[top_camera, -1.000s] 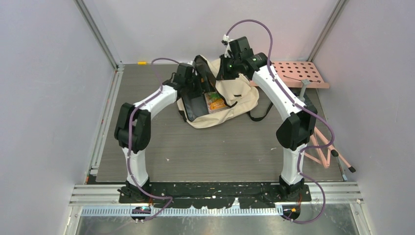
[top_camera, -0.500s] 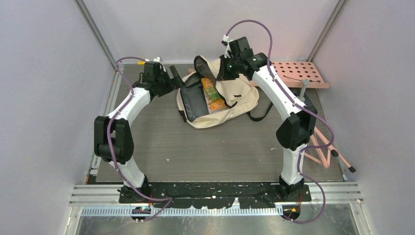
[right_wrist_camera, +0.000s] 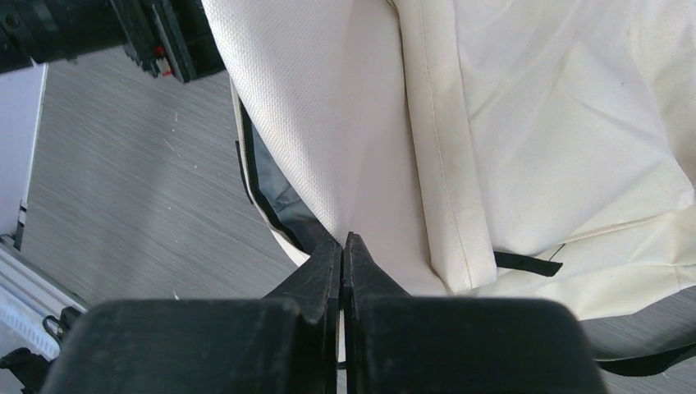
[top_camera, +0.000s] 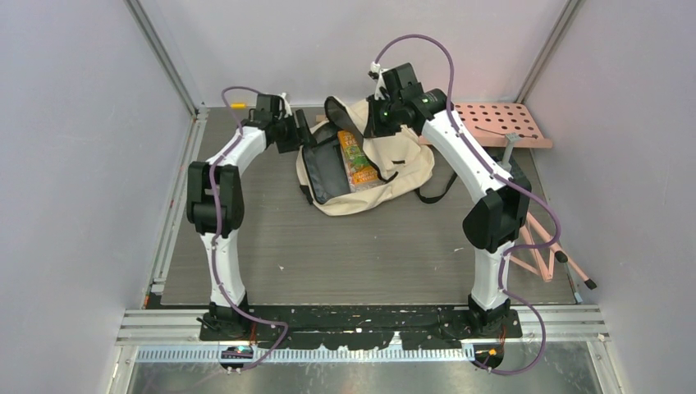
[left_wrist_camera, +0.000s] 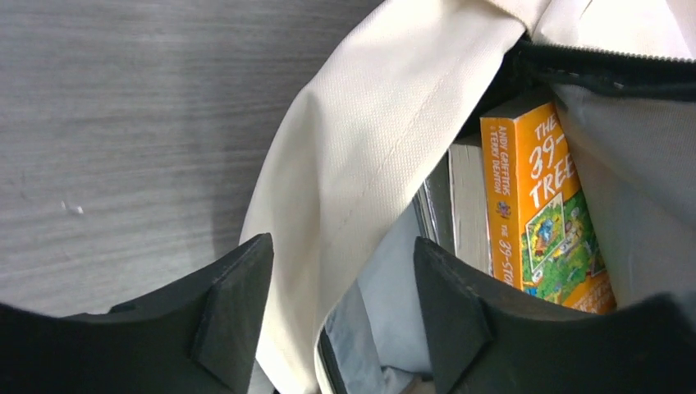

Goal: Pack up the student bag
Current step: Zip the student bag at the center of the board.

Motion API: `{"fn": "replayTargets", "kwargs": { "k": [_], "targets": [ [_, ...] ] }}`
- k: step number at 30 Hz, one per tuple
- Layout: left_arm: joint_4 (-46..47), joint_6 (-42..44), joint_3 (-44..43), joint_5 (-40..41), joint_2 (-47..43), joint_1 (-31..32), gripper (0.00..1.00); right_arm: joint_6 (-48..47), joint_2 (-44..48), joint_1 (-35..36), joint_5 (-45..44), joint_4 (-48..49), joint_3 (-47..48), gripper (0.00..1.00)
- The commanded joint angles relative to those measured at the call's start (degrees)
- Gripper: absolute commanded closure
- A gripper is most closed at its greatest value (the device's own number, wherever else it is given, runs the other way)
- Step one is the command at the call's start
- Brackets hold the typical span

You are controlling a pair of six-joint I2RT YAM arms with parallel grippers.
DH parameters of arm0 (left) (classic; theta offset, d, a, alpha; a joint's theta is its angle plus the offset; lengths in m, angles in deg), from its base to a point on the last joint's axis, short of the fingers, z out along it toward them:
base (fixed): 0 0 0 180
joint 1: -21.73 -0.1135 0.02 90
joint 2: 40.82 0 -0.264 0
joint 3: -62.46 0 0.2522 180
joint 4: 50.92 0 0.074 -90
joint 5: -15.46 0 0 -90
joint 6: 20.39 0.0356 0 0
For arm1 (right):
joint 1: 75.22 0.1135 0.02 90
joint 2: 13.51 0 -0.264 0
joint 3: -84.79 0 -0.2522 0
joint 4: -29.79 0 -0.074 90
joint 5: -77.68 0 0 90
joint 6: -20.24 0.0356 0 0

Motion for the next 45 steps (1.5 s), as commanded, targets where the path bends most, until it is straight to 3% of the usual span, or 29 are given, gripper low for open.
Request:
{"fn": "replayTargets", "kwargs": {
  "k": [1, 6, 10, 11, 21, 34, 38, 40, 45],
  "targets": [
    [-2.96, 3.69, -6.59, -1.44, 3.08, -0.07, 0.42, -4.17, 0.93, 1.32, -0.5, -1.22, 0.85, 0.99],
    [-5.49, 4.86, -8.06, -0.59, 4.94, -0.07, 0.68, -10.27, 0.75, 4.97, -1.33, -3.8, -0.76, 0.99],
    [-5.05, 4.68, -4.75, 0.14, 3.37, -0.16, 0.99, -14.1, 0.34, 8.36, -1.68, -5.09, -2.42, 1.0],
    [-4.83, 4.43, -3.55, 0.35, 2.47, -0.28, 1.0, -15.15, 0.16, 8.95, -1.81, -5.37, -2.52, 1.0],
    [-2.56, 2.65, 14.39, 1.1, -10.03, -2.01, 1.0, -22.19, 0.76, 15.69, -3.97, -8.25, -9.87, 1.0],
    [-2.5, -4.8, 41.83, -2.84, -34.98, -1.44, 1.0, -21.41, 6.2, 20.35, -8.79, -10.36, -25.2, 0.96],
    [-3.72, -7.39, 48.6, -3.22, -41.55, -0.95, 1.0, -18.96, 8.21, 20.35, -8.43, -10.94, -27.23, 0.83],
    [-5.1, -8.13, 49.61, -2.91, -43.92, -0.95, 1.0, -16.91, 9.2, 20.35, -7.92, -10.94, -26.65, 0.69],
    [-10.75, -6.48, 46.58, 2.42, -49.08, -0.95, 0.55, -12.29, 11.17, 20.14, -7.45, -10.31, -21.4, 0.34]
  ]
}}
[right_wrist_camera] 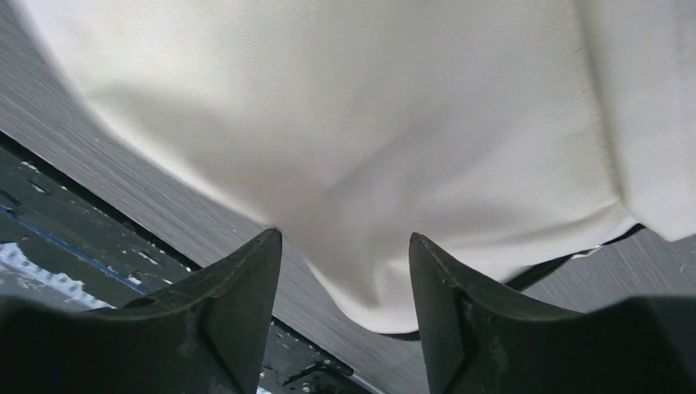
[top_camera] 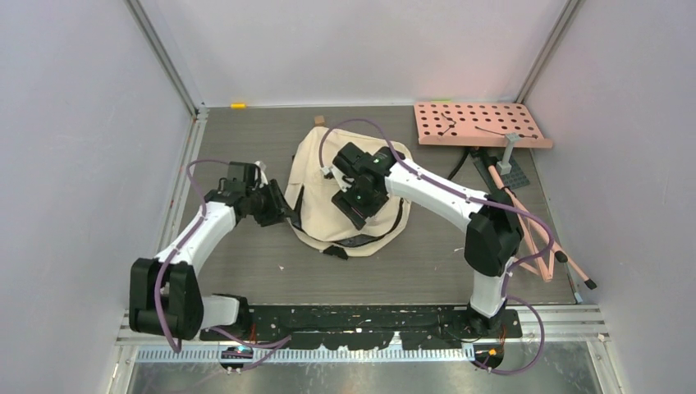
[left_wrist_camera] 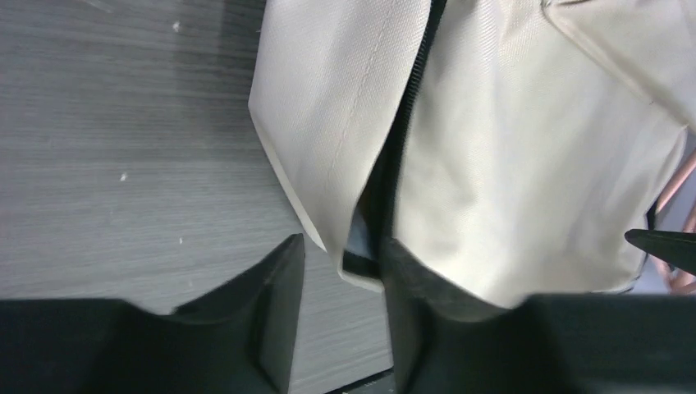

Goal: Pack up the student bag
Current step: Zip the student bag at the center of the board.

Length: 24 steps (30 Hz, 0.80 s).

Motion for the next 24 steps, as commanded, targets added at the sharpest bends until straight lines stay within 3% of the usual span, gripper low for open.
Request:
{"fn": "replayTargets", "kwargs": {
  "k": [1, 4, 7, 16, 19, 24],
  "targets": [
    [-6.0, 1.13, -3.9, 4.55, -5.71, -0.19, 0.46, 6.14, 4.79, -0.42, -0.13, 0.86, 6.86, 0.29],
    [-7.82, 3.4, -7.08, 6.99, -7.25, -0.23, 0.26, 9.33, 4.87, -3.02, -0.37, 1.22, 9.7, 0.25],
    [-8.2, 5.14, -10.36, 8.13, -7.0, -0.23, 0.18, 13.95, 4.95, -6.46, -0.79, 2.03, 10.91, 0.25],
    [-2.08, 9.07, -18.47, 0.49, 0.35, -0.23, 0.16, 18.51, 4.33, -21.06, -0.7, 9.84, 1.9, 0.26],
    [-0.94, 10.26, -21.73, -5.62, 4.56, -0.04, 0.16, 18.5, 3.45, -24.17, 0.63, 12.77, -0.34, 0.27],
    [-0.84, 12.98, -28.73, -8.33, 13.58, 2.82, 0.16, 17.25, 0.54, -27.3, 5.3, 15.36, -1.04, 0.34]
  ]
}}
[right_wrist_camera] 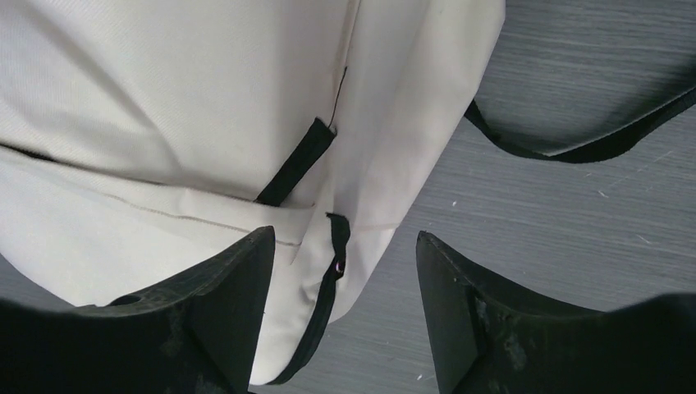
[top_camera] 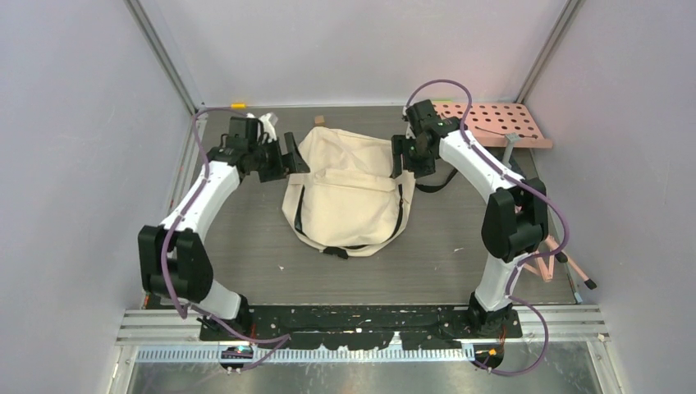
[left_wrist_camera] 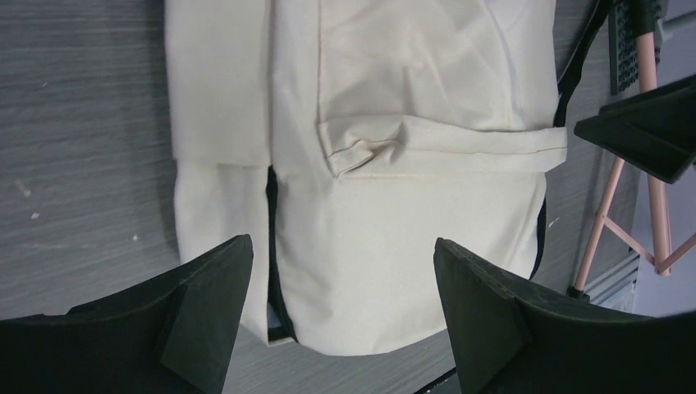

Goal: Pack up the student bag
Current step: Zip the student bag at the center of the board.

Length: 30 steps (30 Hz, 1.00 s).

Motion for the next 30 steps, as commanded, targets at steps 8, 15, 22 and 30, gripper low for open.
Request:
{"fn": "replayTargets", "kwargs": {
  "k": [8, 15, 22, 30],
  "targets": [
    [-4.64, 12.3, -21.85, -4.02, 19.3, 8.27, 0.21, -1.07, -2.86, -2.34, 5.16, 5.67, -2.59, 0.47],
    [-11.43, 23.58, -29.16, -2.89, 26.18, 10.86, 0.2, -0.54, -0.35, -3.35, 5.44, 5.83, -6.35, 0.51],
    [-12.05, 30.77, -26.41, -5.74, 26.6, 10.95, 0.18, -0.61, 1.12, -4.69, 7.93, 6.02, -7.84, 0.51],
    [-13.81, 33.32, -27.51, -5.57, 29.06, 12.37, 0.37, -1.04, 1.71, -6.44, 12.33, 6.06, -8.22, 0.54]
  ]
}}
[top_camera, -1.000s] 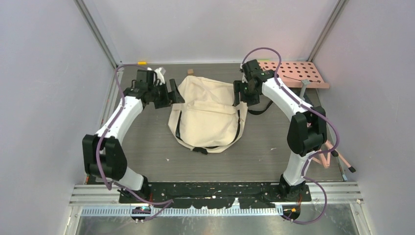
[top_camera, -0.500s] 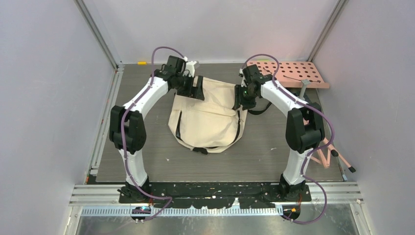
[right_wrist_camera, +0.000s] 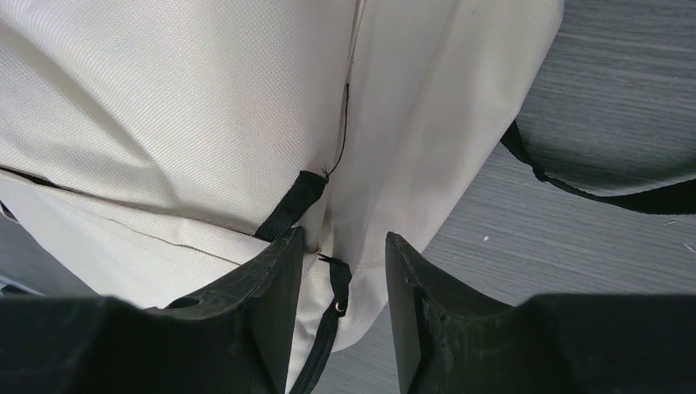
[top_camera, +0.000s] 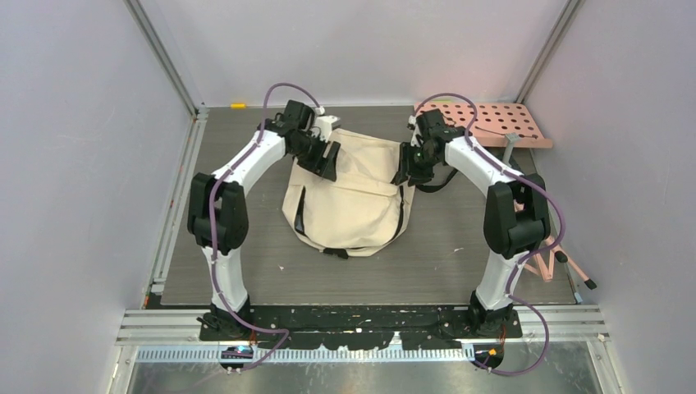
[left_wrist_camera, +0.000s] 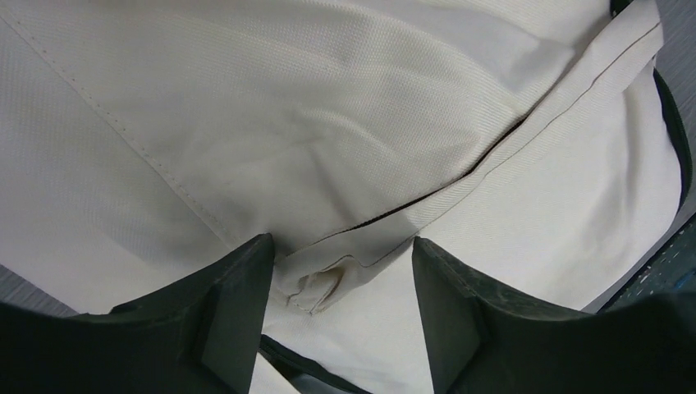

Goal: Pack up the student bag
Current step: Zip the student bag at the center of the board.

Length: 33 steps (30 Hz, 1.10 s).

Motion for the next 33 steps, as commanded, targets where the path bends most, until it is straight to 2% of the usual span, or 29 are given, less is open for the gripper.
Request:
{"fn": "replayTargets", "kwargs": {
  "k": [1, 5, 9, 11, 13, 17, 28, 33],
  "targets": [
    [-2.09, 2.94, -1.46, -0.97, 1.65, 1.03, 0.41, -1.04, 3.53, -1.3, 1.72, -2.46, -0.9, 0.54],
    [-1.94, 3.01, -1.11, 1.01, 1.87, 1.8, 0.55, -1.49, 4.97, -1.76, 3.75, -2.49, -2.06, 0.54],
    [-2.49, 2.22, -1.5, 2.66, 2.65, 2.01, 0.78, -1.87, 7.05, -1.87, 5.04, -2.26, -3.54, 0.52],
    [-2.56, 1.59, -1.4, 4.03, 2.64, 1.99, 0.93, -1.76, 8.55, -2.01, 5.26, -2.04, -4.16, 0.5],
    [-2.04, 0.34, -0.79, 6.91, 2.2, 2.0, 1.0, -1.84, 9.19, -2.05, 5.53, -1.54, -4.88, 0.49],
    [1.08, -2.5, 1.77, 10.32, 0.63, 1.99, 1.0, -2.29, 8.94, -2.06, 6.86, -0.78, -5.96, 0.5],
    [2.31, -7.19, 1.24, 8.48, 1.87, 2.01, 1.0, -3.72, 4.52, -2.0, 10.6, 2.7, -3.96, 0.56],
    [2.44, -8.12, 0.34, 9.21, 2.47, 1.99, 1.0, -5.14, 0.83, -1.22, 9.73, 1.32, -1.41, 0.59]
  ]
}}
